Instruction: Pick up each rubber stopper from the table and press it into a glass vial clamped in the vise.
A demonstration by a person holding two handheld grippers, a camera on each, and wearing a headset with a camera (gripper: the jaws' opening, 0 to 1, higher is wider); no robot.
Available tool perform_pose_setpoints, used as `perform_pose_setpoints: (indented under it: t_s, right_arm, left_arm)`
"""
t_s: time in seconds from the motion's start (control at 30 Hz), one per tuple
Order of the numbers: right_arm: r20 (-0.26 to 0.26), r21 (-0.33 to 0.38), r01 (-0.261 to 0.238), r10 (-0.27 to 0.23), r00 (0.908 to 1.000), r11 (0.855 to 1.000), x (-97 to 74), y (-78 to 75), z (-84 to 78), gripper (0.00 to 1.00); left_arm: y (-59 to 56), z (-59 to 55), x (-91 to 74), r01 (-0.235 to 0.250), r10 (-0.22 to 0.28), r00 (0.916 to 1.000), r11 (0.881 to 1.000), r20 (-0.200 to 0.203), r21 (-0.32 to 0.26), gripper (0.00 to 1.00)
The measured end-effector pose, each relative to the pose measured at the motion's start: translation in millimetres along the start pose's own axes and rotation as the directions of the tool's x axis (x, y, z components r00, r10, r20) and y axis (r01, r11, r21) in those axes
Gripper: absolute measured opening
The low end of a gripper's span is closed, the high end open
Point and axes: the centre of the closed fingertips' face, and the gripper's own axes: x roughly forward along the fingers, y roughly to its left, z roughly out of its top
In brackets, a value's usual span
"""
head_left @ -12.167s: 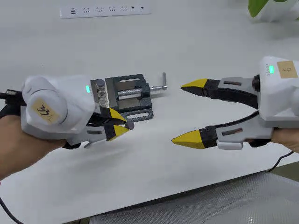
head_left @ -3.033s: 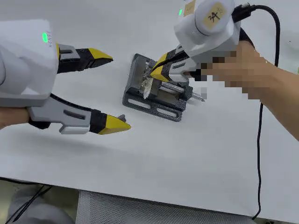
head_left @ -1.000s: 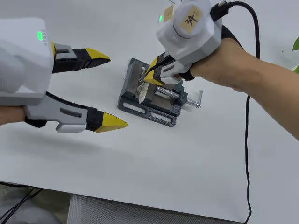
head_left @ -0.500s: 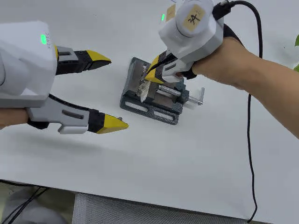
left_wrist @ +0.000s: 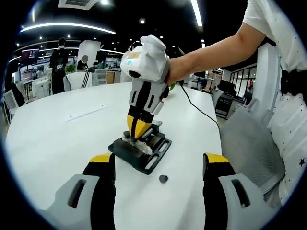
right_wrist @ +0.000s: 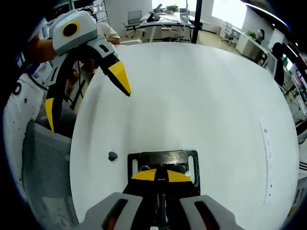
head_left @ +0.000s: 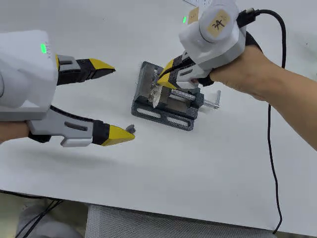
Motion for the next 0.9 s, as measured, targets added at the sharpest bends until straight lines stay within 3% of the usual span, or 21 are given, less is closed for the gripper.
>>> perform_pose_setpoints:
  t_s: [0.27, 0.63, 0.9]
  right_arm:
    - [0.024, 0.029, 0.001, -0.002, 0.9997, 1.0, -0.4, -0.8, 1.1, 0.05]
    - [0.069, 0.074, 0.054, -0.059, 0.9959, 0.996, -20.6, -1.2, -2.2, 0.1]
    - [0.117, 0.115, 0.095, -0.109, 0.9872, 0.989, -36.0, -3.4, -3.4, 0.17]
  left_arm:
    - [-1.0, -0.1, -1.4, 0.002, -0.002, 1.0, 1.0, -0.008, 0.002, 0.73]
    - [-3.8, -2.2, -2.3, 0.005, -0.005, 0.9997, 1.0, -0.024, 0.002, 0.73]
    - [-8.9, -6.3, -3.4, -0.001, 0.0, 0.9991, 1.0, -0.043, -0.009, 0.72]
